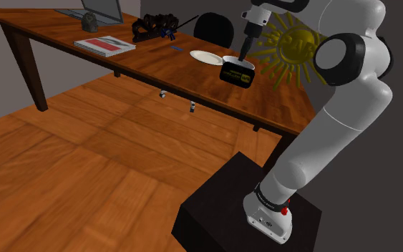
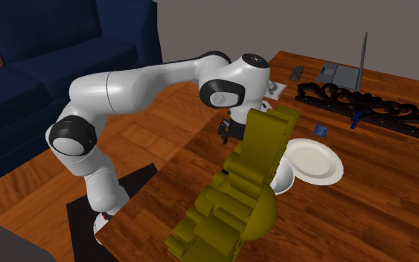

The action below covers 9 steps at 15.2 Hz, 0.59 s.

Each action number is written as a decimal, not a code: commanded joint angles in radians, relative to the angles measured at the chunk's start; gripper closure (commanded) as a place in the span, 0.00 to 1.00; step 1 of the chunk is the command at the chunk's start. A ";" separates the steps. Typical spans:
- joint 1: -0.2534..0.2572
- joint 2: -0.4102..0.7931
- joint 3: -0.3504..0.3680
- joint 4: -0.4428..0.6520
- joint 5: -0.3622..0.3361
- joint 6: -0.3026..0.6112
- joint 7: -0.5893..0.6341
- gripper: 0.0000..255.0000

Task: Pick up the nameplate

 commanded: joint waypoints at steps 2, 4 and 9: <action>-0.002 0.002 -0.003 -0.029 0.001 0.031 -0.011 0.00; -0.002 -0.006 -0.002 -0.064 -0.002 0.059 -0.010 0.00; -0.001 -0.011 0.000 -0.106 -0.004 0.096 -0.009 1.00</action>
